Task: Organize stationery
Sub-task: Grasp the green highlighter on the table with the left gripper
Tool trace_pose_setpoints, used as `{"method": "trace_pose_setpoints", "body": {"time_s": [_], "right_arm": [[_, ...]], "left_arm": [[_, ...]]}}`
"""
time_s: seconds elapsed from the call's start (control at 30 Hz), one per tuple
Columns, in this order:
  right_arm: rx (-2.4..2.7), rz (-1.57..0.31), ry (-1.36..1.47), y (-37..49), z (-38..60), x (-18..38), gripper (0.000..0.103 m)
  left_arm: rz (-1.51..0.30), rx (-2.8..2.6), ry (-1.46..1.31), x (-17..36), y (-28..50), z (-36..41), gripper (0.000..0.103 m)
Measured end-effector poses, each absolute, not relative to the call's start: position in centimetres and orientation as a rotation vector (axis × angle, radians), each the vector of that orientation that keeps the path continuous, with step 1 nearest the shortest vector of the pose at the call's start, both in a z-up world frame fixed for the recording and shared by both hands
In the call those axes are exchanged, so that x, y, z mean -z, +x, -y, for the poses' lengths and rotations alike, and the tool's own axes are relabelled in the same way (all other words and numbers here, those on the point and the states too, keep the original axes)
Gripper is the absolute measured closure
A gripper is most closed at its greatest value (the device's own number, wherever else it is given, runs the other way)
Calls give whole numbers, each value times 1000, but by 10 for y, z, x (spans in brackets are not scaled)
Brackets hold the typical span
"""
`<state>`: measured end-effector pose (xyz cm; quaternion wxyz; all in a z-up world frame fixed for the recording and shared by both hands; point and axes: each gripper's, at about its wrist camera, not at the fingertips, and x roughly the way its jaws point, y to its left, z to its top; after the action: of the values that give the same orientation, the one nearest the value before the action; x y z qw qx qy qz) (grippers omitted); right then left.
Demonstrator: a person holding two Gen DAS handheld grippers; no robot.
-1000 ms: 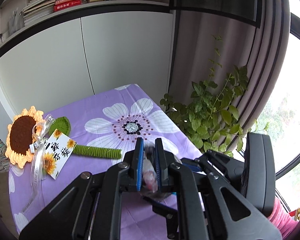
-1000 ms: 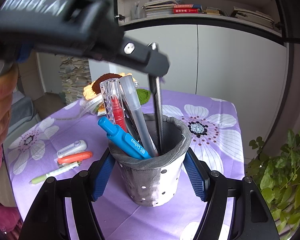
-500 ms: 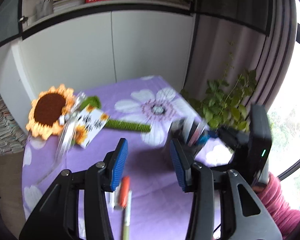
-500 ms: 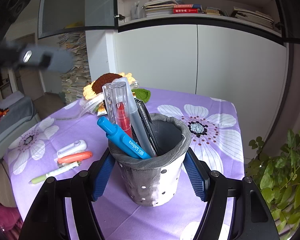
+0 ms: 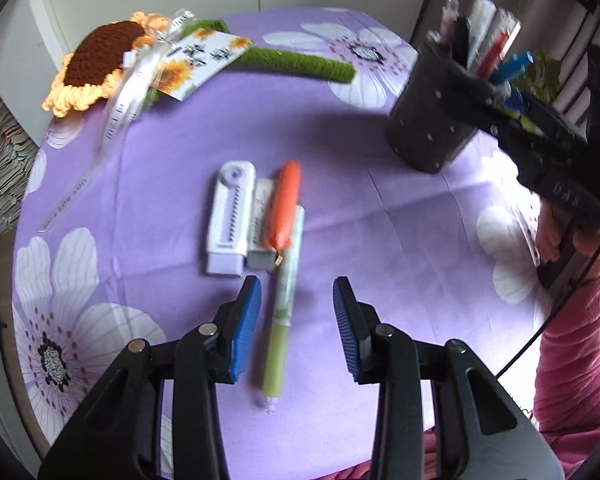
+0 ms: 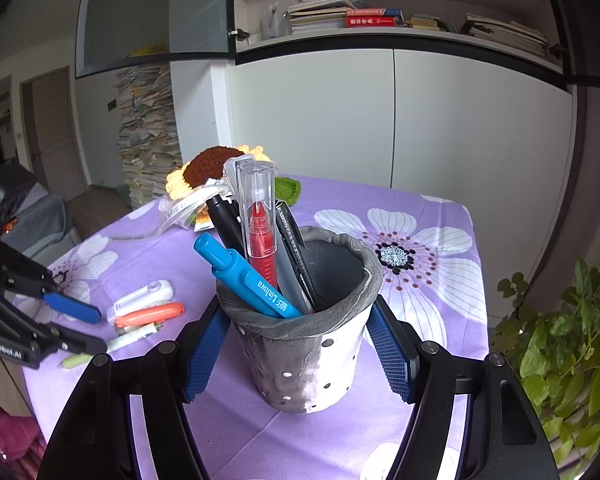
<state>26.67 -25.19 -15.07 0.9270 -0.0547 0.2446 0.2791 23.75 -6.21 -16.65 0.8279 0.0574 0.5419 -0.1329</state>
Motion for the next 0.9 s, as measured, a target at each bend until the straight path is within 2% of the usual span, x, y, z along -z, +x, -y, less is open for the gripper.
{"method": "trace_pose_setpoints", "body": {"time_s": [0.13,0.17,0.23,0.4,0.6,0.9], "right_arm": [[-572,-501,-112,267,252,151,32],[-572,-501,-111,267,252,151,32],[-573,-501,-112,267,252,151,32],[-572,-501,-113,267,252,151,32],[-572,-501,-112,267,252,151,32],[-574,-502,-107,267,253,151,32]], "left_arm": [[-1183,264,133,178,240,66,81],[-1183,269,125,177,239,66,89],[-1209,296,96,178,238,66,94],[-1245,343,80,178,228,79,94],[-1187,348,90,167,231,94,94],[-1184,288,145,172,259,107,81]]}}
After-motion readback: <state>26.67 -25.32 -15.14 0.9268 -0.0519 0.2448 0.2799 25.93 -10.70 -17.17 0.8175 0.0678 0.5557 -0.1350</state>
